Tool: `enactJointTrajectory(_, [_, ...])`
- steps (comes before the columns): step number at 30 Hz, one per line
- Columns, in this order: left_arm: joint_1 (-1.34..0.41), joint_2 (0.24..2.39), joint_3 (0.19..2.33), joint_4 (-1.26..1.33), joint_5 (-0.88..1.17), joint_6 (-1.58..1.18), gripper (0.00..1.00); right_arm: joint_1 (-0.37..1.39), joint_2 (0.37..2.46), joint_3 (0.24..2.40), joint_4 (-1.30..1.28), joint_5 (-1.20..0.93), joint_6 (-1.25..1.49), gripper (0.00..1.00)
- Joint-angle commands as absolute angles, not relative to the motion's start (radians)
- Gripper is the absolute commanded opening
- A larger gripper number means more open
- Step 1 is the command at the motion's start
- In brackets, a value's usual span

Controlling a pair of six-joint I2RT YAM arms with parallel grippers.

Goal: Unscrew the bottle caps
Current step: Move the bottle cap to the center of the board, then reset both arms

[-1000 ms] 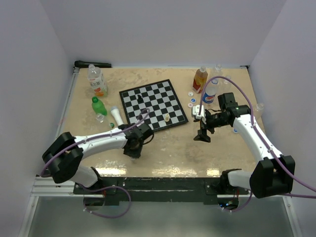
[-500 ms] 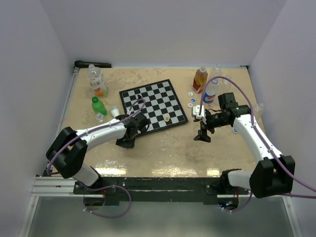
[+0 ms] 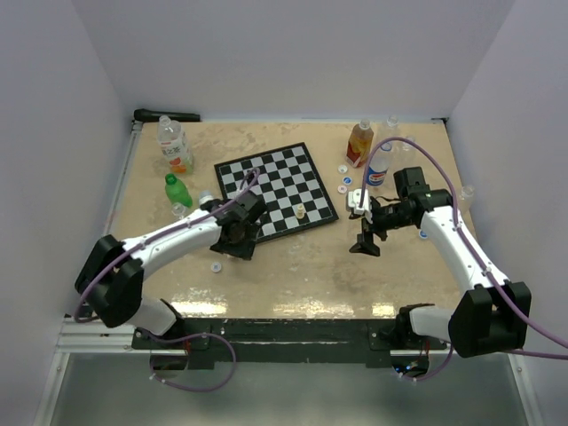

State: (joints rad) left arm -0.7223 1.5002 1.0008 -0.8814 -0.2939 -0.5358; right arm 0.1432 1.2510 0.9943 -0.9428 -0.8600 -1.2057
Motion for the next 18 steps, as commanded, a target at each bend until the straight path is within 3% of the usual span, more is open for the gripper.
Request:
enactJointTrajectory(1, [-0.746, 1.306, 1.097, -0.738, -0.005, -0.424, 0.69, 0.126, 1.154, 1.028, -0.933, -0.923, -1.16, 0.98])
enactJointTrajectory(4, [-0.744, 1.224, 1.204, -0.667, 0.043, -0.353, 0.82, 0.126, 1.079, 1.049, -0.864, -0.875, -1.015, 0.98])
enactJointTrajectory(8, [-0.721, 1.198, 1.391, -0.647, -0.049, -0.232, 1.0, 0.107, 0.996, 1.158, -0.78, -0.752, -0.786, 0.98])
enactJointTrajectory(13, [-0.631, 1.229, 1.594, -0.686, -0.19, -0.158, 1.0, 0.083, 0.861, 1.222, -0.47, -0.421, -0.314, 0.98])
enactJointTrajectory(18, [-0.609, 1.158, 1.606, -0.64, -0.302, -0.127, 1.0, 0.083, 0.896, 1.397, -0.485, -0.158, -0.138, 0.98])
